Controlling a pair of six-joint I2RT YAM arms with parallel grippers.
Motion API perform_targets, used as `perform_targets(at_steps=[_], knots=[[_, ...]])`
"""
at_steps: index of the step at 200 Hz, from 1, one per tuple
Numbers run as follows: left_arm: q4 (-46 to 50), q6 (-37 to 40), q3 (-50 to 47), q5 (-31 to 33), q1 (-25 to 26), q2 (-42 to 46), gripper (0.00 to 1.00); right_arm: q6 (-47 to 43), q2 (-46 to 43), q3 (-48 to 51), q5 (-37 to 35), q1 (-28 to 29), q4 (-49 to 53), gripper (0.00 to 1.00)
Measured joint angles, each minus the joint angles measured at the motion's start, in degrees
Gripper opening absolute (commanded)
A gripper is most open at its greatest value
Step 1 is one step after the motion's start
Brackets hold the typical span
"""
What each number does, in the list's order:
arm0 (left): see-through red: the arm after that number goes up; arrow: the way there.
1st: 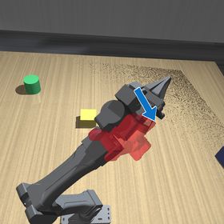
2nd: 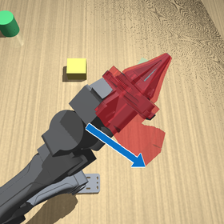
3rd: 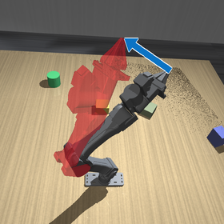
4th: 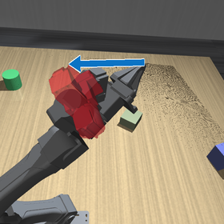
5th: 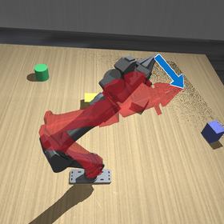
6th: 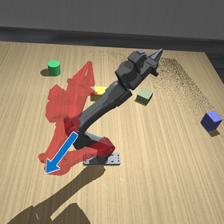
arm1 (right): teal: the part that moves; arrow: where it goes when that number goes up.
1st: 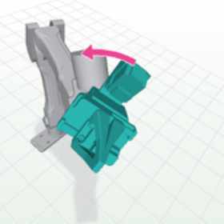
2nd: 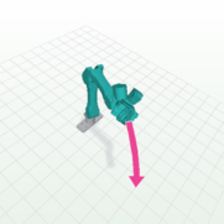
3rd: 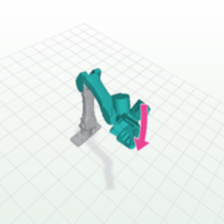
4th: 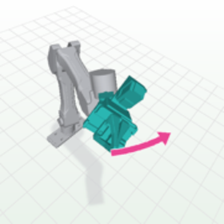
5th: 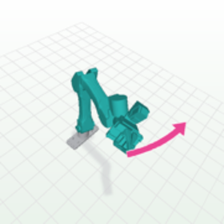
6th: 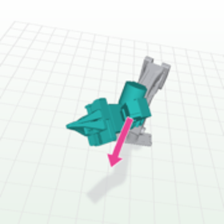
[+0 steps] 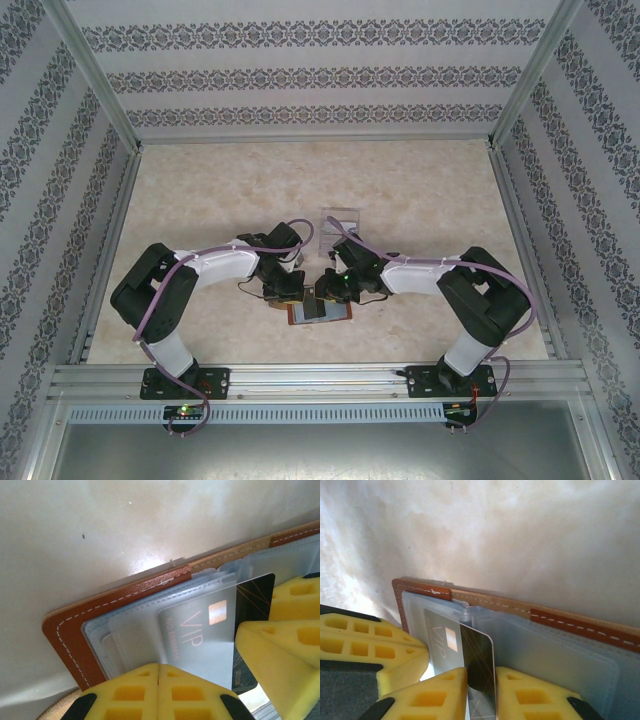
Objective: Take the credit cards out of the card holder
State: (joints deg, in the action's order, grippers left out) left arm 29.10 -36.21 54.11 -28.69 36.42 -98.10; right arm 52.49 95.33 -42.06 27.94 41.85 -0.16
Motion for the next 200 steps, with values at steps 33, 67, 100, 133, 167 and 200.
perform_targets(at_steps=[33,67,100,133,167,200], knots=[[0.02,0.02,0.04,0.0,0.0,-0.07,0.05,1.46,-0.09,1.86,2.08,-0.59,-4.13,0.15],[0.31,0.22,0.39,0.02,0.0,-0.33,0.05,1.84,-0.55,2.23,3.06,-0.98,-5.09,0.09],[0.46,0.31,0.5,0.04,0.0,-0.33,0.05,1.44,-1.51,2.23,3.39,-1.25,-4.94,0.08],[0.44,0.5,0.52,0.09,0.0,-0.33,0.05,0.09,-3.52,2.51,2.4,-2.03,-2.38,0.08],[0.52,0.83,0.63,0.2,0.0,-0.33,0.05,-2.43,-6.05,2.47,0.83,-3.43,2.64,0.08],[0.66,1.14,0.68,0.24,0.0,-0.33,0.05,-5.49,-7.37,0.74,-1.4,-3.85,9.6,0.07]])
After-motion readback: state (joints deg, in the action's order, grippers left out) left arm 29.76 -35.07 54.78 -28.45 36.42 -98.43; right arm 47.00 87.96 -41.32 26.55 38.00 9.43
